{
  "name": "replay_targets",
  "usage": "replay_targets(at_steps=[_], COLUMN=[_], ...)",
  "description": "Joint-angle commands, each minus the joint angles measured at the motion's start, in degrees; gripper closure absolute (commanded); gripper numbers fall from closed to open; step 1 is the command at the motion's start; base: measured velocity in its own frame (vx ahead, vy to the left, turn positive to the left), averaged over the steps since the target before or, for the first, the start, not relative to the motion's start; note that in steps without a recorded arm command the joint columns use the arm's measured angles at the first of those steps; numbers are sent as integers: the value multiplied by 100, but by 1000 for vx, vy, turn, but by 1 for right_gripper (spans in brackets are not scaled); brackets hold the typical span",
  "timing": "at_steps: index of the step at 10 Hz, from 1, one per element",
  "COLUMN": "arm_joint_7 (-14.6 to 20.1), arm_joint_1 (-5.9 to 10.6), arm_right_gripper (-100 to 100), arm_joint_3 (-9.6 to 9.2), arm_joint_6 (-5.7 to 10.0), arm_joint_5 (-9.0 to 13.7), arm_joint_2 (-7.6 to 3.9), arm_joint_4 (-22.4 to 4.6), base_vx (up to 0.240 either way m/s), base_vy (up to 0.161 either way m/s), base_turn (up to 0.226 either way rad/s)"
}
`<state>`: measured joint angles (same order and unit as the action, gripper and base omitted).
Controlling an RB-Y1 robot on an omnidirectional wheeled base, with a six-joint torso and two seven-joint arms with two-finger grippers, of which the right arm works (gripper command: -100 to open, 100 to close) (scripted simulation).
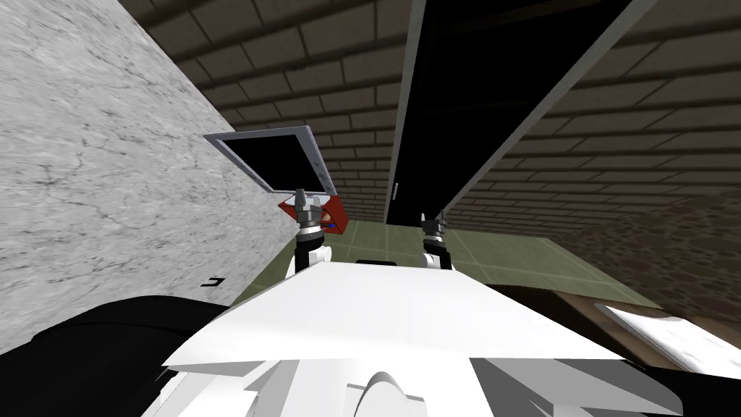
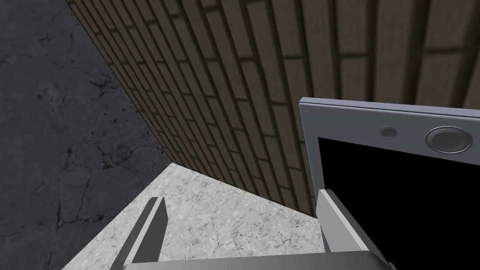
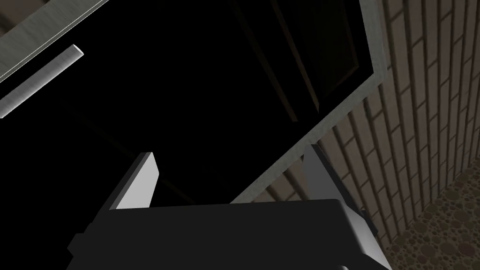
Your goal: Pull the door open
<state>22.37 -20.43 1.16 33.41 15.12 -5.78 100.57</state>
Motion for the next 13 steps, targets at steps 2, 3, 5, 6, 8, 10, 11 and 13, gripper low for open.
replay_targets(at_steps=[2, 3, 5, 6, 8, 10, 11, 13], arm_joint_7=[316, 440, 687, 810, 1057, 1303, 1423, 1663], arm_joint_1=[96, 124, 181, 210, 266, 323, 350, 405], arm_right_gripper=[-100, -100, -100, -100, -100, -100, -100, -100], arm_joint_3=[-28, -35, -48, -55, -68, -81, -87, -100], arm_joint_6=[121, 168, 260, 307, 399, 491, 536, 626], arm_joint_5=[232, 323, 506, 598, 781, 963, 1052, 1229], arm_joint_2=[2, -6, -21, -27, -39, -51, -55, -64], arm_joint_4=[-352, -480, -737, -866, -1122, -1378, -1502, -1752], base_vx=[98, 102, 93, 106, 111, 98, 78, 94], base_vy=[-26, -12, -14, -22, -30, -31, -38, -31], base_turn=[155, 150, 171, 131, 141, 172, 149, 156])
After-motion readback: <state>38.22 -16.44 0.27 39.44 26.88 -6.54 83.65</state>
